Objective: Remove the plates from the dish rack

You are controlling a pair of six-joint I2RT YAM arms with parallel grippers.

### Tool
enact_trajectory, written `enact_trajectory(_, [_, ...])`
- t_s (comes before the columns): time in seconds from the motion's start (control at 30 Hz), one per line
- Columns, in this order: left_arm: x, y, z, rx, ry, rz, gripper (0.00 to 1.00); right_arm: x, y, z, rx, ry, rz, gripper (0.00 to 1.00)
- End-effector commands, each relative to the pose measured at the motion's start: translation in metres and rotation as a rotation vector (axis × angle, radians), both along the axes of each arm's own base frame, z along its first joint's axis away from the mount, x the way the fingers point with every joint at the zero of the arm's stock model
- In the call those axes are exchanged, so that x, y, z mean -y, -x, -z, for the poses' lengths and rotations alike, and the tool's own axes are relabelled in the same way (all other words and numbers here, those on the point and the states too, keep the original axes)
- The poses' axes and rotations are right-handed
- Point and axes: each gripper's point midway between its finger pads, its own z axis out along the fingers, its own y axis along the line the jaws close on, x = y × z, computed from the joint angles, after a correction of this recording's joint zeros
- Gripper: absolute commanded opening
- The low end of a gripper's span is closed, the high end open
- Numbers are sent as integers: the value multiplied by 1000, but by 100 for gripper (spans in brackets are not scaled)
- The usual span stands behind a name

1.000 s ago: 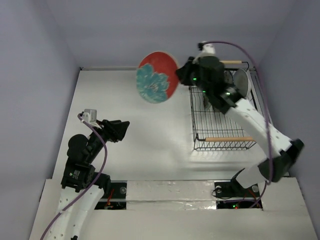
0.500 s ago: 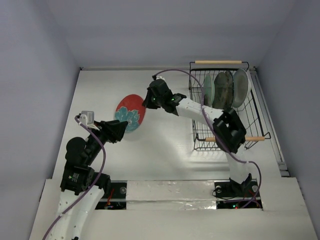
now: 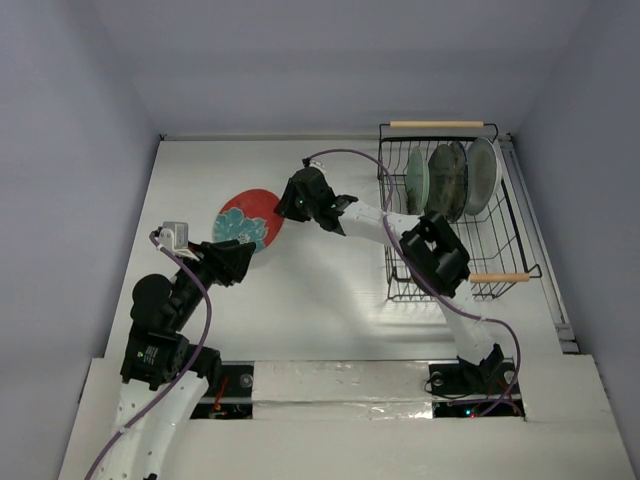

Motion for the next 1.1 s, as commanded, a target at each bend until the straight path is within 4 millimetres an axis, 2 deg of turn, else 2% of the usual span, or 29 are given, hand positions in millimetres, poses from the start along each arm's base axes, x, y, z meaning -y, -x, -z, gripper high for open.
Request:
enact_trajectory(0.0, [-2,-3,-13,57,5,-11,47,-20,-8,-36,84,-128,6,37])
enact_trajectory(0.23, [-1,-4,-12,52,5,-5,47,-11,-5,-26,62,-8,-14,63])
enact_trajectory(0.27, [-1,-4,-12,52,5,-5,47,-9,-3,-29,62,-5,-17,65])
enact_trajectory(0.3, [-1,-4,-12,52,5,-6,47,-7,-2,-28,61,5,-19,71])
enact_trajectory(0.37, [-1,-4,-12,52,5,-6,47,-1,1,-30,67,25,-21,78])
enact_trajectory(0.4, [-2,-4,-13,54,4,-6,47,2,2,-40,83,29,-17,84])
enact_trajectory(0.47, [-1,-3,-13,57,6,-3,47,12,5,-39,84,89,-21,89])
enact_trajectory(0.57, [-1,-3,-13,57,4,-3,47,28,6,-67,143,150,-19,94])
enact_trajectory(0.6, [-1,-3,-14,59,3,-3,47,35,4,-79,172,167,-3,90])
enact_trajectory(0.63, [-1,-3,-13,57,3,-3,47,46,6,-108,233,183,1,84])
enact_trajectory(0.67, [-1,-3,-13,58,3,-3,47,59,10,-115,247,217,18,72])
enact_trajectory(0.7, [-1,-3,-13,57,3,-3,47,77,7,-128,286,259,80,30])
enact_trajectory(0.73, [-1,-3,-13,56,4,-2,47,102,9,-165,352,266,125,12])
enact_trajectory(0.77, [-1,-3,-13,57,4,-3,47,123,11,-163,350,313,154,2])
enact_trajectory(0.8, [-1,-2,-14,61,4,-2,47,156,3,-173,367,353,232,0])
enact_trajectory(0.83, [-1,-2,-14,63,4,0,47,177,4,-183,392,387,257,0])
enact_trajectory(0.87, [-1,-2,-14,61,3,1,47,203,11,-210,427,380,299,0])
enact_trajectory(0.9, [0,-2,-14,63,4,3,45,239,6,-206,414,430,363,0])
enact_trajectory(1.0, [0,-1,-15,69,4,4,30,302,15,-221,429,535,463,0])
enact_trajectory(1.03, [-1,0,-16,72,4,1,15,328,12,-222,423,589,510,0])
enact_trajectory(1.07, [-2,0,-17,74,7,-3,7,341,13,-218,408,629,525,0])
